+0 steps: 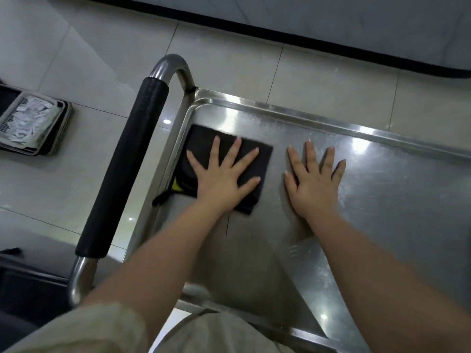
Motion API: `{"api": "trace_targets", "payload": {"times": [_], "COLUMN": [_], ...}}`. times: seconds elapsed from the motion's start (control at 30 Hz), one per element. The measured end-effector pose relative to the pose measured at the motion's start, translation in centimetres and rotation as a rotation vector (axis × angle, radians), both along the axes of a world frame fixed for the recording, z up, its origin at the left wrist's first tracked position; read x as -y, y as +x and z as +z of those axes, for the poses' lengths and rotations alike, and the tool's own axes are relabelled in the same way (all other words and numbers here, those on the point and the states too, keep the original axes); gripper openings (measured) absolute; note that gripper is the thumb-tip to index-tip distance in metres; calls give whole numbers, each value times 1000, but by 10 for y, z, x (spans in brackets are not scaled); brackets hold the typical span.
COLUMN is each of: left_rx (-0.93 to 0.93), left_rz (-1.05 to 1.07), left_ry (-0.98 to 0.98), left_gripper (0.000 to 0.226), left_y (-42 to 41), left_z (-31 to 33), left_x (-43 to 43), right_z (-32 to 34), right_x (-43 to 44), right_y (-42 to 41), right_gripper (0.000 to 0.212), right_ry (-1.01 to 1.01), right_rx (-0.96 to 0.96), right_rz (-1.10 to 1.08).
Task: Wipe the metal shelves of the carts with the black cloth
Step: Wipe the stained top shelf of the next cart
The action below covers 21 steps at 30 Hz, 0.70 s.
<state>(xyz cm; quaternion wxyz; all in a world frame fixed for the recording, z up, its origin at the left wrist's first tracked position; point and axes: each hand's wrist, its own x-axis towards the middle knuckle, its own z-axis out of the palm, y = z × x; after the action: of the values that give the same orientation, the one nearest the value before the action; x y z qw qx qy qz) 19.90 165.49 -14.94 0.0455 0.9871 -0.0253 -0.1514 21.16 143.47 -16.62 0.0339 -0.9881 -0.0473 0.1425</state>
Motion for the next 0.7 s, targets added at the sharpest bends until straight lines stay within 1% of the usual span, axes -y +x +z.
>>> {"api": "trace_targets", "payload": {"times": [0.1, 0.2, 0.3, 0.43, 0.53, 0.6, 0.7], "left_rx": [-20, -17, 0, 21, -3, -2, -1], "left_rz": [16, 14, 1, -50, -30, 11, 68], "left_ry": [-21, -6, 17, -7, 21, 26, 30], "left_gripper": [66, 66, 67, 68, 68, 67, 67], "left_y": [60, 65, 16, -101, -185, -213, -210], "left_z": [3, 1, 1, 3, 2, 1, 2], "left_x": [1, 0, -2, -5, -4, -5, -1], "right_z": [0, 0, -1, 0, 3, 10, 18], "right_x": [0, 1, 1, 1, 1, 2, 10], "right_y": [2, 4, 7, 9, 9, 5, -36], "right_gripper": [60, 59, 59, 60, 60, 60, 59], "right_ry": [14, 10, 13, -8, 2, 49, 74], "right_rx": [0, 1, -7, -33, -54, -52, -69], "right_rz": [-14, -23, -17, 1, 25, 46, 123]}}
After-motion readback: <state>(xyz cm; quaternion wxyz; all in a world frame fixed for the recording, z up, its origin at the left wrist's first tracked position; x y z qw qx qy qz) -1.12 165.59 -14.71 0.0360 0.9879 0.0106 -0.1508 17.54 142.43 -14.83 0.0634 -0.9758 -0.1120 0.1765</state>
